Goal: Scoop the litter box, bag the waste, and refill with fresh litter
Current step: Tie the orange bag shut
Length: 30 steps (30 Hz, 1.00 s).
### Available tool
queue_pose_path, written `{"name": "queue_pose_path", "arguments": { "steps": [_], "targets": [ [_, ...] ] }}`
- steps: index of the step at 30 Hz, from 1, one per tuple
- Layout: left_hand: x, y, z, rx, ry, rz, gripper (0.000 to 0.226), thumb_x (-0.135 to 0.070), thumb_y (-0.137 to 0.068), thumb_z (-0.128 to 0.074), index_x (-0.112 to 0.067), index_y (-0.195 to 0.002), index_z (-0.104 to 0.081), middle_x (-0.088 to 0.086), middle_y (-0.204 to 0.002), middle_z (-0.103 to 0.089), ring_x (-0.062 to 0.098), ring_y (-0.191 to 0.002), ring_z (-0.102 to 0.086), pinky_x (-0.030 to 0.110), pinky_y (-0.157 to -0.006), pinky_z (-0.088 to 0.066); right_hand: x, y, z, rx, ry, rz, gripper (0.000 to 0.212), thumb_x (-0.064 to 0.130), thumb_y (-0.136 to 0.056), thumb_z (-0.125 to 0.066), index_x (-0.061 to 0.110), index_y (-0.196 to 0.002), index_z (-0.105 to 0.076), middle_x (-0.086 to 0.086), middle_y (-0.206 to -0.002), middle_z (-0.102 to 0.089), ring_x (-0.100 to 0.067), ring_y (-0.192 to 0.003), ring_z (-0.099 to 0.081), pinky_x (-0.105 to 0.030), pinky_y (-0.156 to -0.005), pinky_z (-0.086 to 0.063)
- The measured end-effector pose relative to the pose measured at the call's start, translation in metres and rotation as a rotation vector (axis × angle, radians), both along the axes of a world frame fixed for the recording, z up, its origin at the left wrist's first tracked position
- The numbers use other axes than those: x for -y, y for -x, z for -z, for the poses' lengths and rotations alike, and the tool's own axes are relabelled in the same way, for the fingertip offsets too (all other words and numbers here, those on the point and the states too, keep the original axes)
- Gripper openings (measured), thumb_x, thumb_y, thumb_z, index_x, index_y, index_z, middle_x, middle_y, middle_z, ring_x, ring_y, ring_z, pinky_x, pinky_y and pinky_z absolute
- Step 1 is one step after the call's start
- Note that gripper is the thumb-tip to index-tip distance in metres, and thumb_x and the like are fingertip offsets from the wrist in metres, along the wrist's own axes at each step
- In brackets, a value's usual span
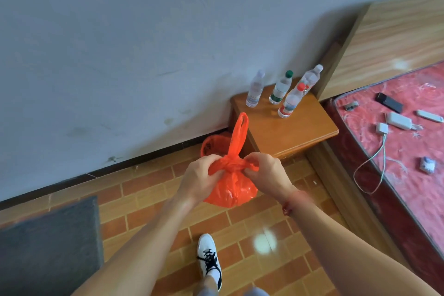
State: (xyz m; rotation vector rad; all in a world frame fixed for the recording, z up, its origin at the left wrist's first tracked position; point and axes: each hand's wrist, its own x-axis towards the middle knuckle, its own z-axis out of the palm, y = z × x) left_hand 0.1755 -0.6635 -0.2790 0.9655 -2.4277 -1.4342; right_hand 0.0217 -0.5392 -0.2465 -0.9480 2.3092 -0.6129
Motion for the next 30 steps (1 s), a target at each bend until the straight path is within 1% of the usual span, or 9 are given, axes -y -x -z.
{"name": "queue_pose_path", "arguments": {
  "steps": [5, 9, 13, 15, 18, 21, 24, 26, 30],
  "targets": [
    [0.037, 0.032, 0.028, 0.045, -0.016, -0.008, 0.025, -0.033, -0.087, -0.069, -0.03, -0.112, -0.069, -0.012, -0.103, -0.071, 0.003, -0.095, -0.064, 0.017, -0.081, -0.047, 0.038, 0.03, 0.029, 0.009, -0.025, 0.066, 0.022, 0.024, -0.082, -0.067, 0.023, -0.104, -0.071, 0.003, -0.097, -0.072, -0.016, -0.092, -0.065, -0.021, -0.071, -0.041],
    [0.056, 0.051, 0.052, 0.086, 0.005, -0.029, 0.026, -0.03, -0.087, -0.069, -0.025, -0.112, -0.07, -0.006, -0.102, -0.071, 0.01, -0.093, -0.064, 0.024, -0.081, -0.048, 0.061, 0.05, 0.051, 0.022, -0.049, 0.043, 0.021, 0.026, -0.084, -0.066, 0.022, -0.104, -0.069, 0.004, -0.09, -0.069, -0.013, -0.079, -0.06, -0.019, -0.067, -0.038],
    [0.062, 0.064, 0.074, 0.151, 0.028, -0.076, 0.026, -0.028, -0.087, -0.067, -0.021, -0.112, -0.069, -0.004, -0.098, -0.067, 0.014, -0.091, -0.062, 0.011, -0.07, -0.035, 0.074, 0.066, 0.076, 0.065, -0.077, 0.008, 0.02, 0.025, -0.084, -0.064, 0.024, -0.104, -0.068, 0.002, -0.09, -0.072, -0.011, -0.071, -0.057, -0.016, -0.058, -0.037],
    [0.063, 0.071, 0.084, 0.163, 0.017, -0.098, 0.028, -0.033, -0.088, -0.063, -0.02, -0.112, -0.069, -0.004, -0.099, -0.066, 0.013, -0.091, -0.062, 0.008, -0.071, -0.036, 0.079, 0.074, 0.087, 0.084, -0.088, 0.003, 0.02, 0.025, -0.085, -0.064, 0.024, -0.104, -0.068, 0.003, -0.089, -0.072, -0.008, -0.068, -0.054, -0.011, -0.055, -0.035],
    [0.07, 0.085, 0.104, 0.164, 0.017, -0.126, 0.033, -0.037, -0.088, -0.057, -0.018, -0.113, -0.068, -0.002, -0.103, -0.066, 0.014, -0.095, -0.063, 0.019, -0.077, -0.044, 0.091, 0.087, 0.109, 0.091, -0.073, 0.023, 0.019, 0.022, -0.085, -0.063, 0.024, -0.103, -0.068, 0.006, -0.085, -0.07, -0.005, -0.063, -0.052, -0.015, -0.058, -0.037],
    [0.083, 0.102, 0.138, 0.171, 0.051, -0.153, 0.023, -0.025, -0.09, -0.064, -0.016, -0.111, -0.068, -0.001, -0.105, -0.066, 0.015, -0.098, -0.062, 0.02, -0.08, -0.043, 0.105, 0.1, 0.144, 0.084, -0.033, 0.052, 0.019, 0.018, -0.084, -0.062, 0.022, -0.102, -0.068, 0.007, -0.083, -0.066, -0.001, -0.061, -0.053, -0.012, -0.055, -0.038],
    [0.095, 0.118, 0.185, 0.194, 0.15, -0.165, 0.024, -0.017, -0.087, -0.067, -0.014, -0.111, -0.068, 0.002, -0.107, -0.065, 0.021, -0.102, -0.059, 0.026, -0.085, -0.044, 0.117, 0.112, 0.195, 0.048, 0.034, 0.082, 0.021, 0.013, -0.082, -0.063, 0.022, -0.101, -0.068, 0.01, -0.096, -0.067, -0.006, -0.078, -0.057, -0.013, -0.065, -0.035],
    [0.101, 0.126, 0.221, 0.214, 0.229, -0.187, 0.022, -0.016, -0.088, -0.067, -0.013, -0.11, -0.068, 0.005, -0.107, -0.063, 0.024, -0.102, -0.056, 0.026, -0.079, -0.042, 0.124, 0.119, 0.236, 0.036, 0.092, 0.093, 0.021, 0.009, -0.081, -0.062, 0.02, -0.098, -0.068, 0.012, -0.103, -0.067, -0.007, -0.093, -0.059, -0.011, -0.074, -0.038],
    [0.11, 0.14, 0.301, 0.197, 0.267, -0.24, 0.02, -0.012, -0.093, -0.059, -0.012, -0.112, -0.064, 0.008, -0.11, -0.059, 0.027, -0.096, -0.059, 0.034, -0.074, -0.05, 0.14, 0.125, 0.316, 0.019, 0.18, 0.074, 0.018, 0.004, -0.079, -0.062, 0.019, -0.09, -0.066, 0.012, -0.1, -0.064, -0.003, -0.087, -0.058, -0.002, -0.071, -0.038]
  ]
}}
